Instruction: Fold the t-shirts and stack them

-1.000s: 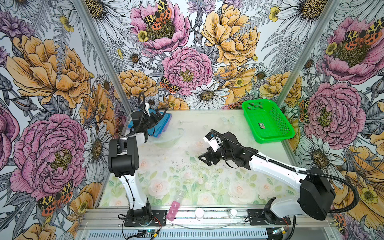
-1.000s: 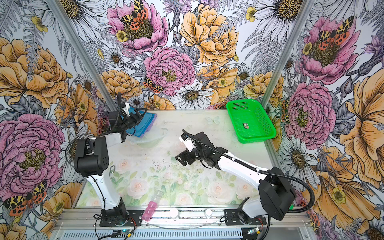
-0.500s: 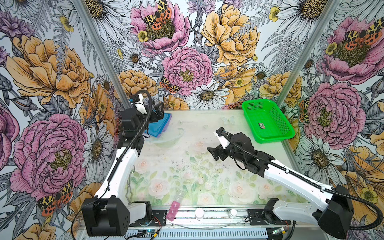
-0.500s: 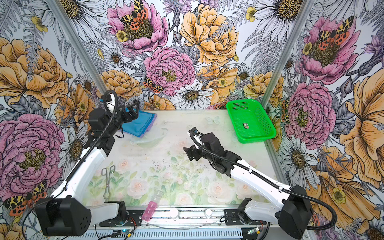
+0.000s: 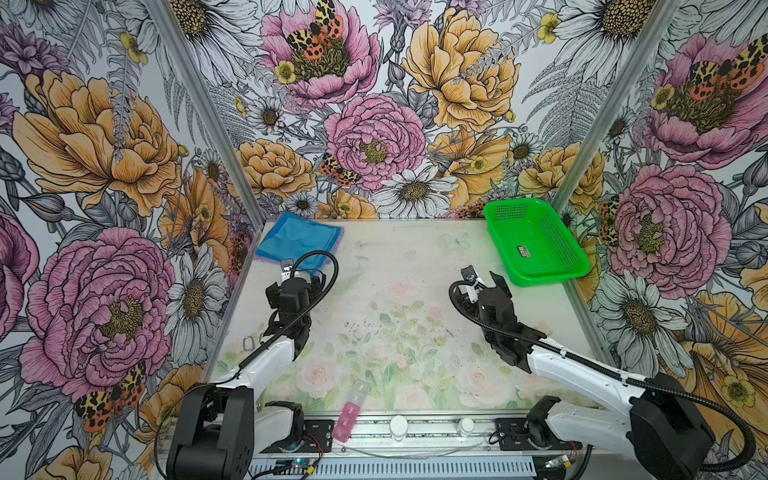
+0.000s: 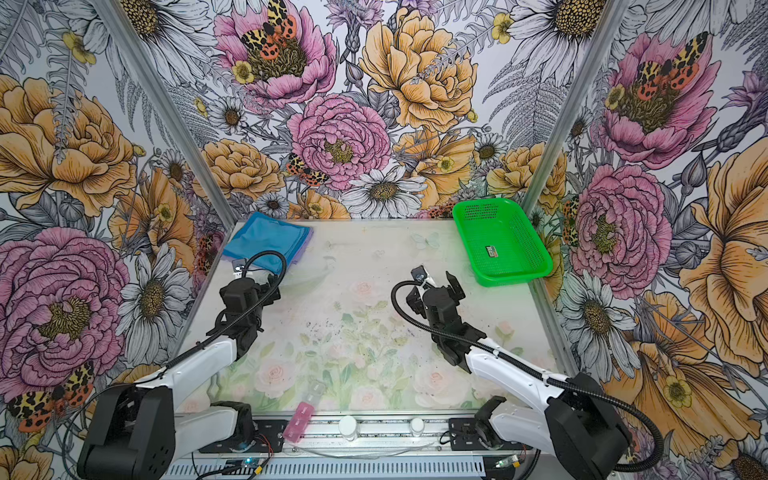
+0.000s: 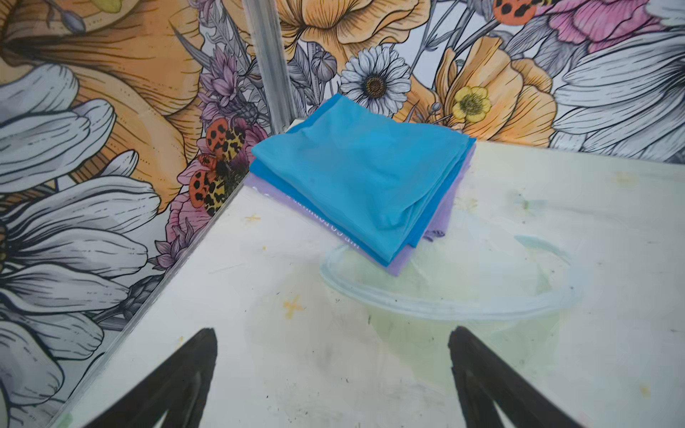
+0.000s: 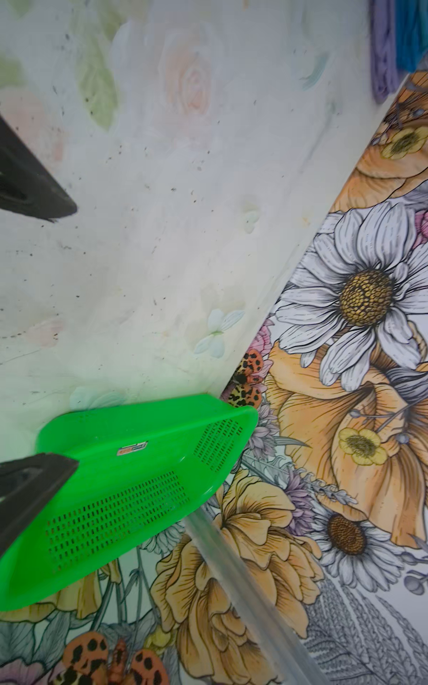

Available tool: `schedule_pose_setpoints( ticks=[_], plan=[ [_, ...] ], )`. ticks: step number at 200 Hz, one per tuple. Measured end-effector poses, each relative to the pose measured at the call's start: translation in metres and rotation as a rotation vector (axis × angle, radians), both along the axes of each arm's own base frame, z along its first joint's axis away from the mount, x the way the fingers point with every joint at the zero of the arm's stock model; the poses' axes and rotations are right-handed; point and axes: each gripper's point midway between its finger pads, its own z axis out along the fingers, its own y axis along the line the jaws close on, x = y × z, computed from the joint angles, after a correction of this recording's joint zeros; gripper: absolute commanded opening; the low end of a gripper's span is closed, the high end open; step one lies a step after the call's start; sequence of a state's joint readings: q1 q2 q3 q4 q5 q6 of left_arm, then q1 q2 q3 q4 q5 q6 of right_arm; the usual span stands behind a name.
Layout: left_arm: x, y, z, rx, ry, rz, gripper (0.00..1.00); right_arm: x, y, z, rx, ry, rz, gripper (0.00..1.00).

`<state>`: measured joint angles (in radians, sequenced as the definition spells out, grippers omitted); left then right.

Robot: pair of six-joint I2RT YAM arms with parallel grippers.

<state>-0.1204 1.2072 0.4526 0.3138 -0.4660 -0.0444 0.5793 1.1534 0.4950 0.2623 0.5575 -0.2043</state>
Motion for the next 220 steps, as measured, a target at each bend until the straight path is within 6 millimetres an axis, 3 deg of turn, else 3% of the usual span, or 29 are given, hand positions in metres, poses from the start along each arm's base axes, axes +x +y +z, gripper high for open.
schedule_pose_setpoints(
  ticks=[30, 74, 95, 114, 142, 182, 220],
  plan=[
    [-0.002, 0.003, -0.033, 0.038, 0.035, 0.003, 0.99, 0.009, -0.042, -0.026, -0.012, -0.018, -0.12, 1.0],
    [0.015, 0.019, -0.008, -0.015, -0.118, -0.019, 0.99, 0.026, -0.07, -0.04, 0.025, -0.072, -0.192, 0.99],
    [0.024, 0.027, -0.01, -0.059, -0.162, -0.043, 0.99, 0.036, -0.084, -0.048, 0.052, -0.091, -0.227, 0.99],
    [0.03, 0.017, -0.022, -0.076, -0.156, -0.098, 0.99, 0.039, -0.095, -0.056, 0.076, -0.077, -0.249, 1.0],
    [0.029, 0.007, -0.04, -0.102, -0.137, -0.155, 0.99, 0.043, -0.114, -0.052, 0.161, -0.097, -0.282, 0.99],
    [0.034, -0.001, -0.034, -0.107, -0.157, -0.191, 0.99, 0.048, -0.141, -0.051, 0.299, -0.121, -0.314, 0.99],
    [0.038, -0.008, -0.029, -0.095, -0.164, -0.221, 0.99, 0.052, -0.145, -0.066, 0.372, -0.076, -0.303, 0.99]
  ],
)
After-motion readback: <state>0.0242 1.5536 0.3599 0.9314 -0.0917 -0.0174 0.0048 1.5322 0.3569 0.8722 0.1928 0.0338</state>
